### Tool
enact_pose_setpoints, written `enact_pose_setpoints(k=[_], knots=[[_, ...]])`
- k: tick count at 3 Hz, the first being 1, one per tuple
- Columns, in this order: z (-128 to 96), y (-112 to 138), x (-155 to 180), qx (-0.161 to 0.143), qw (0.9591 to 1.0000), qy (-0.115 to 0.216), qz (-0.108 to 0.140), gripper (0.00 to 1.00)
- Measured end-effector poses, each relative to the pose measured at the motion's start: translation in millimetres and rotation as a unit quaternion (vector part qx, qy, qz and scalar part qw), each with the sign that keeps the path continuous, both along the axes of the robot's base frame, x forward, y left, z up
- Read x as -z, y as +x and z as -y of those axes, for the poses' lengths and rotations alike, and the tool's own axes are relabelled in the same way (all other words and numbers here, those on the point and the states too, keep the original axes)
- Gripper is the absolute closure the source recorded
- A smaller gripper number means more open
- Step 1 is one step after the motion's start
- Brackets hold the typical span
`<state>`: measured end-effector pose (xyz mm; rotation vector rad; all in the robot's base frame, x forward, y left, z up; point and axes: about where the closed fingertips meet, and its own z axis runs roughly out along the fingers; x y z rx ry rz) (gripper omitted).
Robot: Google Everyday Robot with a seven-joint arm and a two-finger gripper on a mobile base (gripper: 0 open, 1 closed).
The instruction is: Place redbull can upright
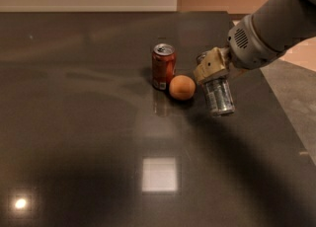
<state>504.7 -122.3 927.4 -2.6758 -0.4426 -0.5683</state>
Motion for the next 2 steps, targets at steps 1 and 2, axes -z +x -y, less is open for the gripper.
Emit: enact_pose_setpoints(k=[1,2], knots=[[-13.8,-9.9,-13.3,-0.069,0.9956,0.051,0.037,1.00],[-24.8,-22.3,-26.1,-0.134,0.9835,0.087,0.085,1.00]])
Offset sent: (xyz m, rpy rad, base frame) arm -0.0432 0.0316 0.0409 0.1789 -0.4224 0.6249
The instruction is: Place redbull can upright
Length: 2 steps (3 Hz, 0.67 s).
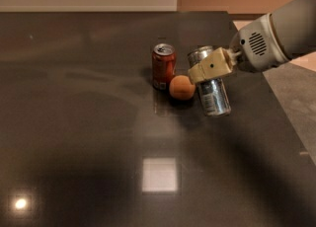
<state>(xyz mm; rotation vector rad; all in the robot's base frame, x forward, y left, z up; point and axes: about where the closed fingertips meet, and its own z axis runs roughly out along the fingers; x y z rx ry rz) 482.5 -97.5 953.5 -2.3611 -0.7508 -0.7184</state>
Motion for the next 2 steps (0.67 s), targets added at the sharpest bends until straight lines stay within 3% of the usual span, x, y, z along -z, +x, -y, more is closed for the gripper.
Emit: enact_pose_setpoints(k=[1,2], knots=[[-6.8,-11.2,-8.6,-0.046,0.9968,0.030,0.059,1.00],[-9.1,-17.5,-14.4,-0.074,0.9872,0.064,0.126,1.00]])
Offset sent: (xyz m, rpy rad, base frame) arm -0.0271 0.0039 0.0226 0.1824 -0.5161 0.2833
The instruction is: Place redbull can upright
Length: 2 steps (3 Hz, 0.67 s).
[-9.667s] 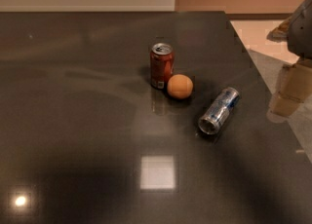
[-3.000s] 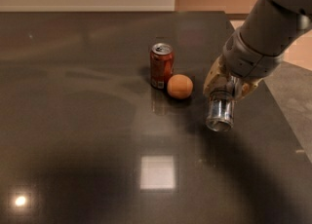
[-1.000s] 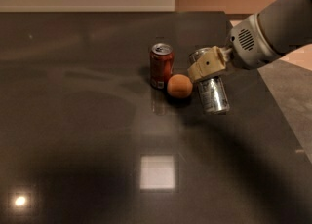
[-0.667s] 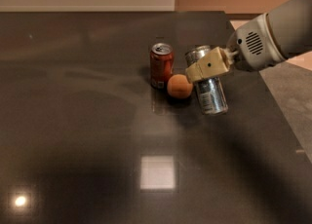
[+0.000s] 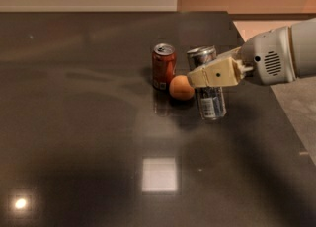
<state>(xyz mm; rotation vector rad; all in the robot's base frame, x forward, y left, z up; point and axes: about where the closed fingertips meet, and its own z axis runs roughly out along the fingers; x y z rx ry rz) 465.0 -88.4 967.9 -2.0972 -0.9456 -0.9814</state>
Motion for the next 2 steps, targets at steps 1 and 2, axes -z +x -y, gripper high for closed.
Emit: enact_pose_setpoints(k=[1,2], knots=[[-0.8,-2.8,-3.6,-0.022,0.9990,-0.014,0.038,1.00],[-3.9,-3.9,-3.4,-0.027,0.9988,-0.011,0.039,1.00]])
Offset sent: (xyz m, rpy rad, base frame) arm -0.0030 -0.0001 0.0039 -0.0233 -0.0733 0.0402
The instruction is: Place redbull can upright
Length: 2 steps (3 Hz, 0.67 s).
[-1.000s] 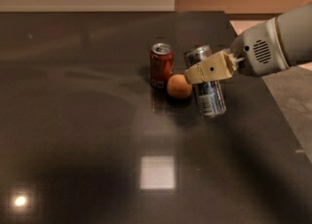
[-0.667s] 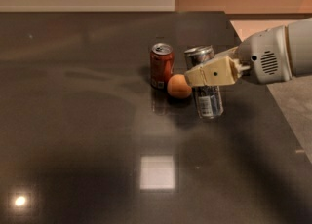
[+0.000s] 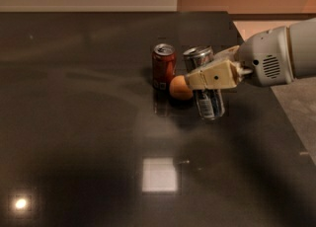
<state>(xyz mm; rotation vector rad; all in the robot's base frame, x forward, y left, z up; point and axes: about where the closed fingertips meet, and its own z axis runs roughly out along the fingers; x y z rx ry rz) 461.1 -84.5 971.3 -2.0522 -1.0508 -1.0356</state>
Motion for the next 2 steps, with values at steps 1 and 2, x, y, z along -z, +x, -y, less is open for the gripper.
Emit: enact_pose_setpoints(k=[1,2], knots=[[-1.4,1.6,1.2,0.006,0.9991,0.036,0.020,1.00],[-5.2,3.8,4.7,0.015,0.9959,0.074,0.050,1.00]])
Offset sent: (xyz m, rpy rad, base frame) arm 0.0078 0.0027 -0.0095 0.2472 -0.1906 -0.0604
